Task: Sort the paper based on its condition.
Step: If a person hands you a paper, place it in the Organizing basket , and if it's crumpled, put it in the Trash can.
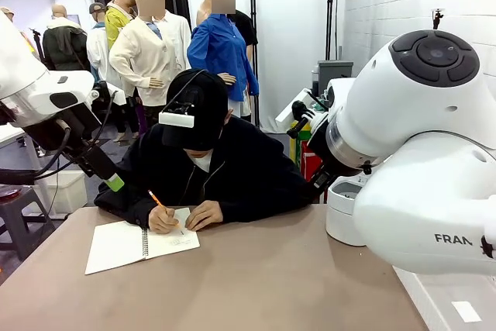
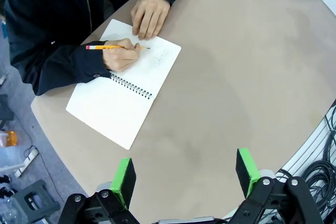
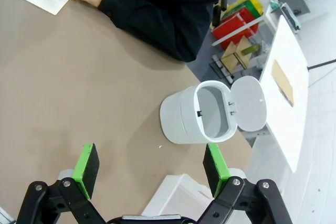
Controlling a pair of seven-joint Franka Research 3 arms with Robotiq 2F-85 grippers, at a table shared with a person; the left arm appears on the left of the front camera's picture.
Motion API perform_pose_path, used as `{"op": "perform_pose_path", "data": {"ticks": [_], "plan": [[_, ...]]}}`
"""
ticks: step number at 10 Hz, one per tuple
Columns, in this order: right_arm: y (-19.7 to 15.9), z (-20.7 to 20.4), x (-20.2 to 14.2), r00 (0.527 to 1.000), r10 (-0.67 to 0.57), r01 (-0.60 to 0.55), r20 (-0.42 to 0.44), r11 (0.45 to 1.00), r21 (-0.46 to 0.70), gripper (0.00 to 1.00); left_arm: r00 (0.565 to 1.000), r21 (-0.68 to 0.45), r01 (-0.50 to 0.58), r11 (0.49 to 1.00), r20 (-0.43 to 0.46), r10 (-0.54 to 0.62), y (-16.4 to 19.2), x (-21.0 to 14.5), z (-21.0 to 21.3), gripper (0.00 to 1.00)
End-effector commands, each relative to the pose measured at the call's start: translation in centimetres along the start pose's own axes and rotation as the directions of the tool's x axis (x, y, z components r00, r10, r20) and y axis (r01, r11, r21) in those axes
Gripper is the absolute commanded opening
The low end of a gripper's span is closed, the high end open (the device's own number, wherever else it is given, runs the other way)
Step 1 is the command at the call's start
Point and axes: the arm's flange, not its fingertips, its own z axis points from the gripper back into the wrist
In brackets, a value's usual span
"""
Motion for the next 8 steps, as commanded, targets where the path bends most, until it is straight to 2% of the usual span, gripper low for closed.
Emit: {"op": "perform_pose_path", "data": {"ticks": [1,3,4,5,6,8], "plan": [[-0.1,-0.3,0.2,1.0,0.026,-0.026,0.018,1.0,0.0,1.0,1.0,0.001,-0.015,1.0,0.012,0.015,0.0,0.1,-0.1,1.0],[0.0,0.0,0.0,1.0,0.001,-0.001,0.001,1.0,0.002,1.0,1.0,0.0,0.0,1.0,0.0,0.0,0.0,0.0,0.0,1.0],[-1.4,-0.1,0.9,0.996,-0.094,0.094,0.001,0.993,0.066,1.0,0.999,0.025,0.047,0.999,0.008,-0.047,-0.4,0.1,0.8,1.0],[-3.3,0.2,2.0,0.988,-0.151,0.15,-0.007,0.976,0.156,1.0,0.995,0.047,0.1,0.994,-0.003,-0.1,-0.8,0.0,2.0,1.0],[-4.4,0.4,2.9,0.982,-0.189,0.187,-0.008,0.963,0.195,1.0,0.987,0.043,0.158,0.986,-0.002,-0.158,-0.9,-0.4,2.9,1.0],[-6.5,1.2,4.1,0.972,-0.231,0.229,-0.035,0.911,0.342,1.0,0.982,0.039,0.167,0.985,0.085,-0.169,-0.8,-1.6,5.3,1.0]]}}
